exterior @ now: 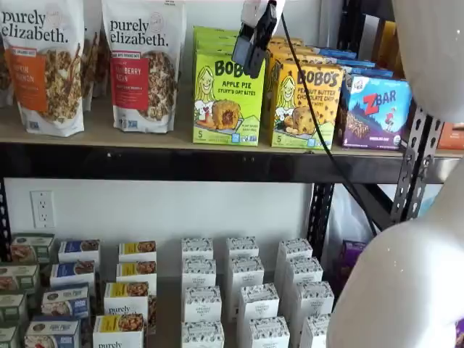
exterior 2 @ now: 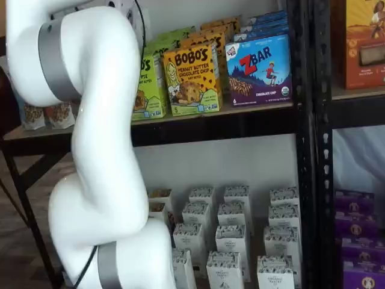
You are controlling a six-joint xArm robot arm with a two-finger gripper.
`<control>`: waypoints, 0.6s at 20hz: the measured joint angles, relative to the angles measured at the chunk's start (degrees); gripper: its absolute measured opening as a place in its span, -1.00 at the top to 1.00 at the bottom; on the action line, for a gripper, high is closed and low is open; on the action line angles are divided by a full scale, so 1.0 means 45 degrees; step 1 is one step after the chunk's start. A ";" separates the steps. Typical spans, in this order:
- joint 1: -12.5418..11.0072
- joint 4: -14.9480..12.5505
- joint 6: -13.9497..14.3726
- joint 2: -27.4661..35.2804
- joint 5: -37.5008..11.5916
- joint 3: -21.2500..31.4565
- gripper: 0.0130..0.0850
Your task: Pick the green box on the top shelf, the fourth from the left
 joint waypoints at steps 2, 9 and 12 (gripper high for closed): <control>-0.0091 0.0227 -0.0039 -0.0109 -0.0079 0.0077 -1.00; -0.0207 0.0525 -0.0013 -0.0285 -0.0044 -0.0037 -1.00; -0.0170 0.0554 0.0001 -0.0556 -0.0729 0.0294 -1.00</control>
